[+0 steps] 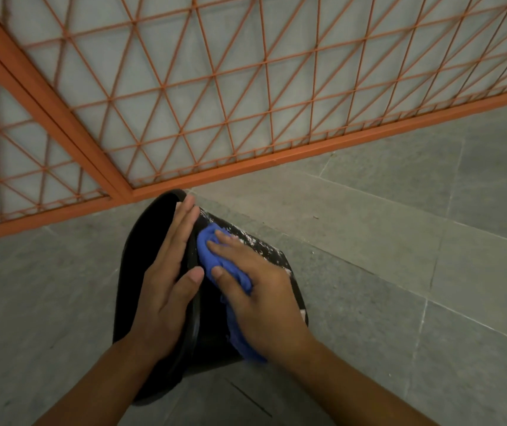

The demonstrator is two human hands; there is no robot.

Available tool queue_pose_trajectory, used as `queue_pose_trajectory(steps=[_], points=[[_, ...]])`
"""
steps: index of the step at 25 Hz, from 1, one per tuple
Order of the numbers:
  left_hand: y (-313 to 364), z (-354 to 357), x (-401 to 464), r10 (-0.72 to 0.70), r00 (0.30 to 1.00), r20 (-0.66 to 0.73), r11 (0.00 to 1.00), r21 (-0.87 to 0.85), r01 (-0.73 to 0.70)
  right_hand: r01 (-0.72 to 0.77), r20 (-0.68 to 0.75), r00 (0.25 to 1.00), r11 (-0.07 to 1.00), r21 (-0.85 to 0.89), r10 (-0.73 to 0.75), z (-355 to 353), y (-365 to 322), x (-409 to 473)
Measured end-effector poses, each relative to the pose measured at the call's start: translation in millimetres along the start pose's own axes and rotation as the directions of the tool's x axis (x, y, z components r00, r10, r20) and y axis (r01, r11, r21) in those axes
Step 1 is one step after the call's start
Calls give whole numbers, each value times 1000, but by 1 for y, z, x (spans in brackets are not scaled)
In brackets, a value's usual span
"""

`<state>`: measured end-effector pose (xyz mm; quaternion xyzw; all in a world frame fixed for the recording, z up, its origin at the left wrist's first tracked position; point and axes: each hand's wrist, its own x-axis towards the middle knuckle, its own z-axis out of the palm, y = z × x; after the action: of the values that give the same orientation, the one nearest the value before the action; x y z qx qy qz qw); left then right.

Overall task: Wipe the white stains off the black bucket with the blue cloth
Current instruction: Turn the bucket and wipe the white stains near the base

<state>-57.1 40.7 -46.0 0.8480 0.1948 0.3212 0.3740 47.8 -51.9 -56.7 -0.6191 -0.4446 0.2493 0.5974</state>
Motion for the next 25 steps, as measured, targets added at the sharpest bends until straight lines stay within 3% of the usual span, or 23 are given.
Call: queue_pose_trajectory(steps=[4, 8, 14, 18, 21, 25], points=[[-1, -2, 1, -31, 999, -15, 1000, -5, 31, -116, -56, 992, 993, -16, 115, -6, 9, 6], [-1, 0, 2, -39, 999, -21, 999, -4, 39, -20, -20, 1000, 1000, 10, 20, 0, -6, -9], [0, 3, 5, -14, 1000, 8, 1000, 17, 13, -125, -75, 989, 992, 12, 126, -7, -1, -8], [-2, -2, 8, -9, 1000, 16, 1000, 10, 9, -103, 22, 994, 994, -43, 104, -6, -7, 3], [-1, 0, 7, -16, 1000, 15, 1000, 8, 16, -186, -19, 982, 980, -76, 185, -12, -3, 24], [-1, 1, 7, -17, 1000, 15, 1000, 3, 17, -110, -6, 994, 993, -46, 110, -7, -19, -7]])
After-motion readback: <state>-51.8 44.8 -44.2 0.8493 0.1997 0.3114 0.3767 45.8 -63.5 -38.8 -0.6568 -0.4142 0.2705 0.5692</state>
